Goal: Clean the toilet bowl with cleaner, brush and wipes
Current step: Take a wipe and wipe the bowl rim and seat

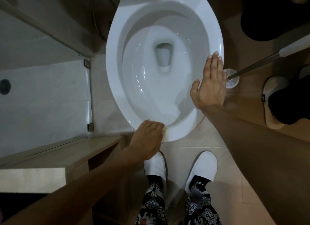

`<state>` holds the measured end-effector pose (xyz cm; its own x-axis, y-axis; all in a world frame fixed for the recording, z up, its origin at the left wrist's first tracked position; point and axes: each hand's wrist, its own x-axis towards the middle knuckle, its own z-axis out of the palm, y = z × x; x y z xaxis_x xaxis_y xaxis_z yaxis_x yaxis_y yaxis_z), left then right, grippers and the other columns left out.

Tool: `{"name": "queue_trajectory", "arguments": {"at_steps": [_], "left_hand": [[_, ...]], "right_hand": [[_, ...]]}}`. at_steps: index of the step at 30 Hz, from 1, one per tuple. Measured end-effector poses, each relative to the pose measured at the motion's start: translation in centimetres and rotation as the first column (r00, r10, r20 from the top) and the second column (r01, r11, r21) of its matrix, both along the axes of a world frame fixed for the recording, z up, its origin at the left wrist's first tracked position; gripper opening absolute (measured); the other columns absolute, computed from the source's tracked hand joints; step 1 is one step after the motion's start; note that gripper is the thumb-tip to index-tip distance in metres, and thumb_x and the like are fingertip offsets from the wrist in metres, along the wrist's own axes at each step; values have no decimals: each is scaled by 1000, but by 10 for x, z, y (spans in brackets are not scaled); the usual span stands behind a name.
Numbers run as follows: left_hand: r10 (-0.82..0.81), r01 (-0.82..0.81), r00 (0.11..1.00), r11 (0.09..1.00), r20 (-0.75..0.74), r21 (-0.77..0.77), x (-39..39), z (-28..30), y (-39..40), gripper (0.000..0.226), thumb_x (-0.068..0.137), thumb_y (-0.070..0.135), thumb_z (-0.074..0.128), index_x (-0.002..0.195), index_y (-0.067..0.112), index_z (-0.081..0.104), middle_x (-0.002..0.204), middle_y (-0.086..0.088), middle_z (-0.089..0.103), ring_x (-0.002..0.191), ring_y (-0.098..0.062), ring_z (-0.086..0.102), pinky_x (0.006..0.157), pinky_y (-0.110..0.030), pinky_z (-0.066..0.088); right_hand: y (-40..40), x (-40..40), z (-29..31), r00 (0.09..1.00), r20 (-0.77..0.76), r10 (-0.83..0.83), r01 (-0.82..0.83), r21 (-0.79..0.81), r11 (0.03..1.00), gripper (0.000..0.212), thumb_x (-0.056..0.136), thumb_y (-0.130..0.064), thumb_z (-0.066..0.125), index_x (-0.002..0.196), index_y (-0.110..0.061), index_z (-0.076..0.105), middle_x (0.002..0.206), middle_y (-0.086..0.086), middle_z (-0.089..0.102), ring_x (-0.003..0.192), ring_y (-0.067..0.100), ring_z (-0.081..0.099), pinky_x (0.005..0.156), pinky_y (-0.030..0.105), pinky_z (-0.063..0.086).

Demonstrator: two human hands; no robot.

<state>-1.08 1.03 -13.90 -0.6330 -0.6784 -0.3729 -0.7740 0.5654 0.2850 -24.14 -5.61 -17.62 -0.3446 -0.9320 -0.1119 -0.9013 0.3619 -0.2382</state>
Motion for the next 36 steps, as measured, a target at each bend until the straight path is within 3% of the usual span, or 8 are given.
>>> {"name": "queue_trajectory", "arguments": {"at_steps": [6, 11, 13, 19, 22, 26, 32, 36], "left_hand": [[49, -48, 999, 999, -15, 26, 1, 5, 7, 44, 95, 24, 29, 117, 6, 62, 110, -7, 67, 99, -22, 63, 97, -39, 45], [174, -163, 978, 982, -117, 92, -35, 0, 20, 36, 86, 16, 47, 116, 1, 62, 106, -12, 68, 89, -27, 66, 87, -37, 49], [186, -173, 970, 981, -156, 92, -39, 1, 21, 39, 90, 19, 41, 118, 0, 61, 110, -14, 68, 92, -27, 66, 88, -38, 50], [-140, 140, 990, 990, -29, -1, 17, -9, 13, 50, 103, 31, 18, 147, 10, 26, 147, -8, 41, 132, -22, 42, 110, -34, 24], [-192, 192, 981, 979, 18, -66, 51, -13, -2, 52, 104, 34, 10, 152, 15, 6, 154, -3, 22, 143, -17, 20, 114, -32, 15], [-55, 57, 998, 997, 39, -60, 71, -12, -21, 55, 102, 32, 19, 152, 17, 1, 157, -4, 7, 146, -11, -5, 118, -27, -2], [30, -29, 999, 997, 26, -71, 62, -12, -9, 55, 102, 34, 15, 151, 12, 4, 159, -5, 2, 147, -13, -4, 118, -25, -5], [338, -339, 941, 939, -32, -51, 69, -15, -43, 57, 100, 38, 11, 150, 15, -6, 158, -1, -9, 146, -10, -11, 117, -23, -9]], "right_hand": [[-1, 0, -1, 1000, -5, -2, 2, -7, 1000, 76, 89, -31, 40, 153, -6, 7, 161, 10, 3, 149, 25, 4, 117, 49, 20], [-1, -1, 0, 1000, -13, 1, -1, 4, 1000, 76, 90, -33, 40, 153, -7, 6, 161, 10, 3, 149, 26, 4, 118, 49, 20], [-1, -1, -1, 1000, -10, -1, 1, -1, 1000, 76, 90, -33, 40, 153, -7, 6, 161, 10, 3, 149, 25, 4, 118, 48, 20], [0, 0, 2, 1000, -3, -4, 4, -7, 1000, 77, 88, -29, 42, 153, -5, 7, 161, 10, 3, 149, 24, 4, 118, 48, 19], [0, 0, 2, 1000, 2, 0, 0, -10, 1000, 77, 89, -28, 43, 153, -5, 7, 161, 10, 2, 149, 24, 3, 118, 47, 18], [0, 0, 3, 1000, 13, 0, 0, -9, 1000, 78, 88, -26, 43, 153, -5, 6, 161, 10, 2, 149, 24, 2, 119, 47, 17], [-1, 0, 4, 1000, 17, -1, 1, 5, 1000, 78, 90, -26, 44, 153, -5, 4, 162, 10, -1, 149, 23, 0, 120, 46, 13], [0, 1, 4, 1000, 14, 2, -2, 10, 1000, 78, 90, -25, 45, 153, -5, 4, 162, 10, -1, 149, 24, 0, 120, 47, 14]]}}
